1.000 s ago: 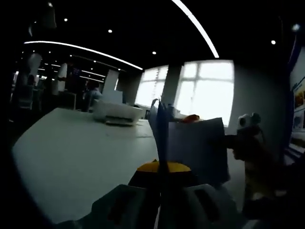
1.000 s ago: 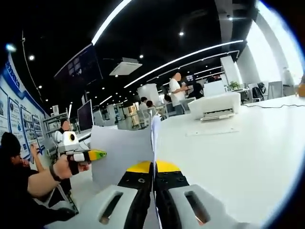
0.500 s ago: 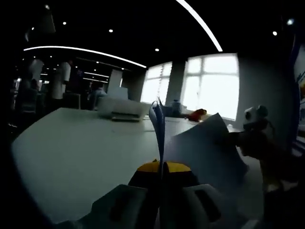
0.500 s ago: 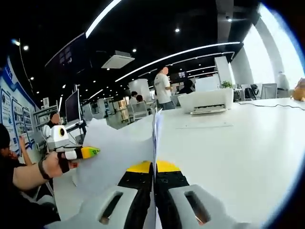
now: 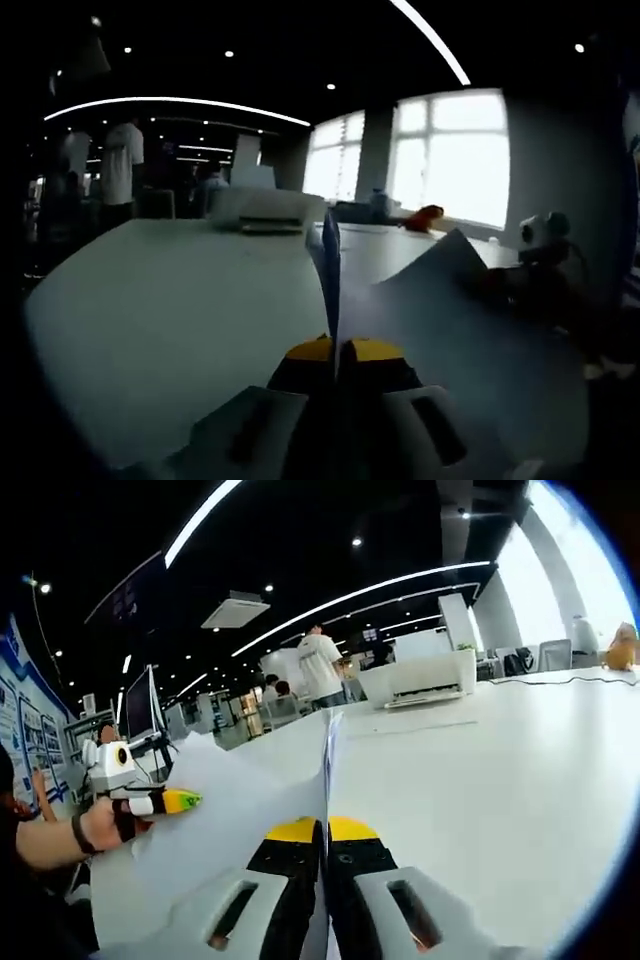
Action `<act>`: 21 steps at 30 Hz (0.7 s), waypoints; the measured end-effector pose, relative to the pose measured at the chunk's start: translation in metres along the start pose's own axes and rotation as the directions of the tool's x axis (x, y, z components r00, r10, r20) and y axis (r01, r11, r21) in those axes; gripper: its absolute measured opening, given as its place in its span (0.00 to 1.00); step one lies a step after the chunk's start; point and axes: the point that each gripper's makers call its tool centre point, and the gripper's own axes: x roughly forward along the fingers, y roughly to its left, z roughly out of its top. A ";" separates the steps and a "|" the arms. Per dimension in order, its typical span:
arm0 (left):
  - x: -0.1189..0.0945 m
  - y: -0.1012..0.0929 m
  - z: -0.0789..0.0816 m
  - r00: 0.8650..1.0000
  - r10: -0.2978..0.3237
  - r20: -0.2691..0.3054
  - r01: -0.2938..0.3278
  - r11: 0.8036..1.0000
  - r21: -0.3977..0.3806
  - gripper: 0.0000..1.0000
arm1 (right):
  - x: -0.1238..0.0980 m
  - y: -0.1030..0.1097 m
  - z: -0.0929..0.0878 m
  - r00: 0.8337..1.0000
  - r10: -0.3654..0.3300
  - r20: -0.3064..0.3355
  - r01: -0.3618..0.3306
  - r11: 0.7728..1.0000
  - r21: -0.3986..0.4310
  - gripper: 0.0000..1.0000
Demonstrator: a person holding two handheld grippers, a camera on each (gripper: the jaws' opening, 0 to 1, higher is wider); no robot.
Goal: Organize the stack of printing papers by aligning and flattening the scattered papers on the table
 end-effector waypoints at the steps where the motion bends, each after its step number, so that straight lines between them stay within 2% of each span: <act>1: 0.000 0.002 -0.001 1.000 0.013 -0.006 -0.012 1.000 0.014 0.08 | 0.000 0.001 0.001 1.000 0.005 0.005 -0.005 1.000 -0.007 0.00; 2: 0.001 0.005 -0.004 0.999 0.047 -0.018 -0.046 0.997 0.068 0.09 | 0.002 0.003 0.004 0.999 0.027 0.020 -0.026 0.998 -0.059 0.00; 3: 0.002 0.004 -0.006 0.998 0.053 -0.028 -0.050 0.994 0.098 0.09 | 0.003 0.001 0.000 1.000 0.019 0.006 -0.019 0.995 -0.095 0.00; 6: 0.005 0.000 -0.011 0.997 0.058 -0.045 -0.052 0.989 0.141 0.09 | 0.010 -0.003 -0.007 0.999 -0.013 -0.032 0.009 0.993 -0.118 0.00; 15: 0.003 0.006 -0.015 0.996 0.069 -0.060 -0.062 0.992 0.113 0.09 | 0.016 -0.017 -0.012 0.994 -0.097 -0.050 0.086 0.979 -0.184 0.02; 21: 0.001 0.010 -0.020 0.992 0.097 -0.082 -0.087 0.989 0.120 0.11 | 0.020 -0.022 -0.016 0.991 -0.118 -0.068 0.103 0.977 -0.188 0.05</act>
